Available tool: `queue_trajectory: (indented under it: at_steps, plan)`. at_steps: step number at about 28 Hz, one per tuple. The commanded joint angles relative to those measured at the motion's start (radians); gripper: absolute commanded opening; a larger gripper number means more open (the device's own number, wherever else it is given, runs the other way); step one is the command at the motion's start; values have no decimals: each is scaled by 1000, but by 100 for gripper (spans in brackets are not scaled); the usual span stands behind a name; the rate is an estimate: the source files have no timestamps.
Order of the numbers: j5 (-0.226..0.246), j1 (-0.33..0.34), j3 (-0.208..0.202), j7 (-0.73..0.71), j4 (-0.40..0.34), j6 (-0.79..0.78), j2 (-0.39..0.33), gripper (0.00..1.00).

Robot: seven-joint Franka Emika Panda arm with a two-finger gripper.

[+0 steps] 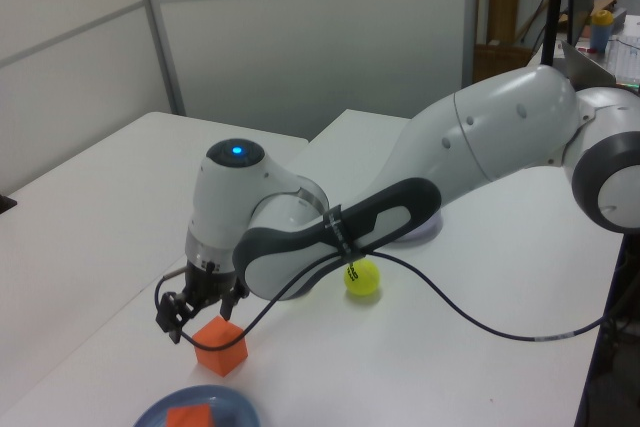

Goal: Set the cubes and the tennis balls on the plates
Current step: 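Move the gripper to the second orange cube and grasp it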

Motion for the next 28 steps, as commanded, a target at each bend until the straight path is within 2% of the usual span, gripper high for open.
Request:
queue_trajectory:
  at_steps: [1,8,28]
  plan:
    - [-21,-2,-18,-29,-2,23,16,100]
    - [-19,-4,-39,-39,-2,23,17,100]
    - [-28,-2,-45,-58,-4,24,65,100]
